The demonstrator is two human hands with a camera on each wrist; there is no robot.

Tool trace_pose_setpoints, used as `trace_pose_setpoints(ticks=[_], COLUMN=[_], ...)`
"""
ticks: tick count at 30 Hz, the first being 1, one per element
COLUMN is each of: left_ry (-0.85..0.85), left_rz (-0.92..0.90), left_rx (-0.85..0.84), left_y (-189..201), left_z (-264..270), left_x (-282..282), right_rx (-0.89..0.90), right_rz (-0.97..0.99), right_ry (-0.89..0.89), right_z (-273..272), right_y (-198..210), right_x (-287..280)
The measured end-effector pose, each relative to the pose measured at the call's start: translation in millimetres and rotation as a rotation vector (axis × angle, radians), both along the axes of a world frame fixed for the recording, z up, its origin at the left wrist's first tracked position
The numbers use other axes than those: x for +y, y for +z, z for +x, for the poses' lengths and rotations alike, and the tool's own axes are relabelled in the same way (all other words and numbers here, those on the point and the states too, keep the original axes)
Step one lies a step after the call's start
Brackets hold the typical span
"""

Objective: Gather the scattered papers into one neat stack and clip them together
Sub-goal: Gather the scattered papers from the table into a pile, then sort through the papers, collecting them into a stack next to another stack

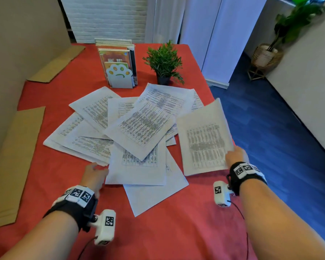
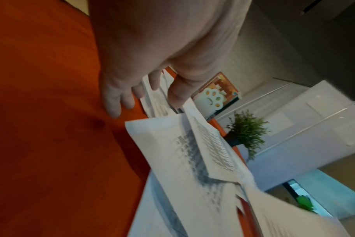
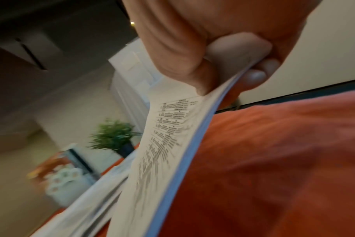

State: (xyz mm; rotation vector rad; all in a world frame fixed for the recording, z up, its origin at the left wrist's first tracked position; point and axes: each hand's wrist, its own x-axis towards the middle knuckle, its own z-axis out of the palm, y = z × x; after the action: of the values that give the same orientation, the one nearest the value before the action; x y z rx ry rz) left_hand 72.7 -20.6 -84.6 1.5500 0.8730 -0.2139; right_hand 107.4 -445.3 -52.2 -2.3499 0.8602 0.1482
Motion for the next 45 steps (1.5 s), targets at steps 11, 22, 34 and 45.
trace_pose_setpoints(ticks=[11,22,34,45], left_ry=[0.201,0.275,0.117,-0.127], left_rz=[-0.122,-0.329,-0.042,0.227], left_rx=[0.063,0.085,-0.073,-0.065], left_y=[-2,-3,-26,-28], left_z=[21,56,81,-2], left_x=[15,21,33,114], right_rx=[0.072,0.088,0.156,0.150], right_rz=[-0.331,-0.226,-0.285,-0.230], right_ry=[0.021,0.692,0.890,1.265], right_z=[20,83,137,66], right_y=[-8,-32,-47,-59], right_x=[8,143,175,220])
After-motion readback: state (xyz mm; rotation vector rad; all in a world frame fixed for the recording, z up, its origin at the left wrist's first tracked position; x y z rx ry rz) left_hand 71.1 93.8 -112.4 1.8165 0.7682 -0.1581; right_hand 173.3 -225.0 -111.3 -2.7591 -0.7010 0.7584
